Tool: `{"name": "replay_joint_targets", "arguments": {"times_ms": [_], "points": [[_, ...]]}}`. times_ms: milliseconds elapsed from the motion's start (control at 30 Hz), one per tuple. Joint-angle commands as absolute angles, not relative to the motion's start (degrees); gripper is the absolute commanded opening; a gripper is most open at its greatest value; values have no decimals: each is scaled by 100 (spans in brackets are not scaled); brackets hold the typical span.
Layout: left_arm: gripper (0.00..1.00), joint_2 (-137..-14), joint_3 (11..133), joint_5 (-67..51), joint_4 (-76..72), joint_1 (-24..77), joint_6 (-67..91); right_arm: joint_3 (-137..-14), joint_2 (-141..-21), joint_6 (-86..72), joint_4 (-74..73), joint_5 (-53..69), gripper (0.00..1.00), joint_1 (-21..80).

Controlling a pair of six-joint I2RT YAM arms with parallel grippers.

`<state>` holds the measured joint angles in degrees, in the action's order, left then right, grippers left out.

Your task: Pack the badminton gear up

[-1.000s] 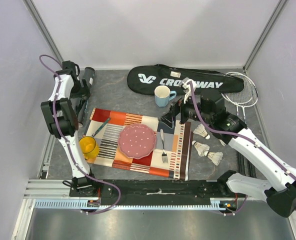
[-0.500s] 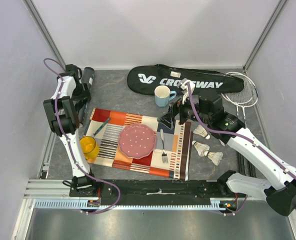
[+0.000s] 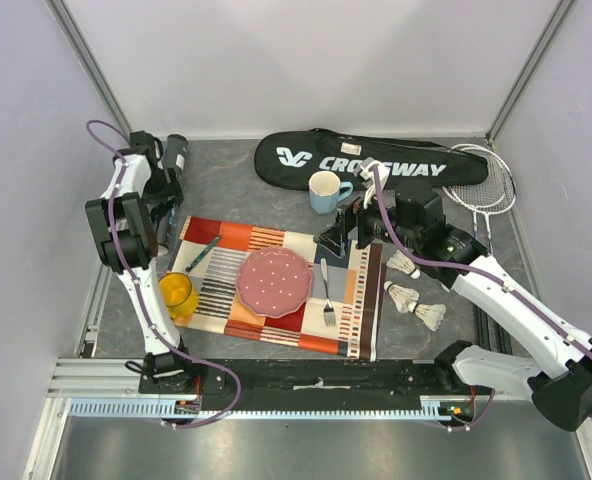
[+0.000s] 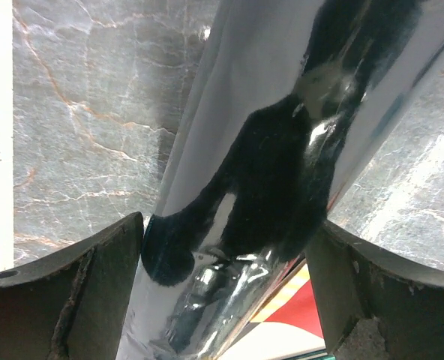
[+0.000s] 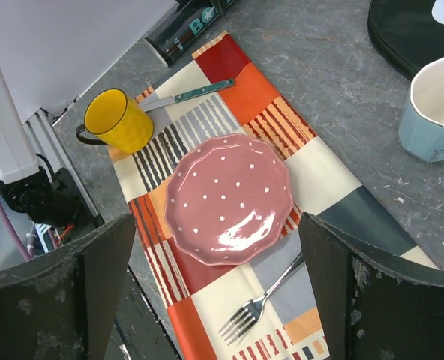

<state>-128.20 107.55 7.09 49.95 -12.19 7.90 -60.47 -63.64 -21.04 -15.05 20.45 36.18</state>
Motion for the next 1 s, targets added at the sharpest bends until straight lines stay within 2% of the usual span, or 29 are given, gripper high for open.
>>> {"name": "replay_joint_targets", "arguments": {"times_ms": [0,100,167,367,400,467,600,767,867,900,933,967], "points": [[91,-12937,10433,440,5142,-1230,879,-5994,-6214,-2144,-1239,1942,98,3639],[91,-12937,10362,413,5080,-1230,888,-5994,-6223,-2162,-1213,1969,98,3639],[88,-12920,10371,431,5115,-1230,905,-5994,-6240,-2153,-1195,1969,98,3639],[64,-12429,10441,142,5124,-1274,1212,-5994,-6380,-2214,-1143,1977,98,3639],[59,-12236,10468,-138,5115,-1309,1282,-6003,-6416,-2241,-1134,1978,98,3639],[57,-12025,10477,-473,5054,-1432,1562,-6003,-6503,-2267,-1090,2004,98,3630],[52,-11314,10152,-1867,4424,-1704,2283,-6055,-6653,-2338,-932,1960,98,3639],[43,-10504,8967,-3346,3071,-1872,3776,-6144,-6952,-2540,-607,2004,98,3639],[43,-9618,7370,-4155,1096,-1872,5409,-6135,-7180,-2680,-326,1960,98,3639],[43,-9380,6373,-4157,577,-1855,5901,-6152,-7268,-2724,-264,1943,98,3639],[41,-9152,5911,-4096,-455,-1785,6750,-6170,-7443,-2794,-159,1934,98,3630],[38,-8671,5489,-3991,-779,-1767,7089,-6205,-7523,-2856,-80,1942,98,3647]]}}
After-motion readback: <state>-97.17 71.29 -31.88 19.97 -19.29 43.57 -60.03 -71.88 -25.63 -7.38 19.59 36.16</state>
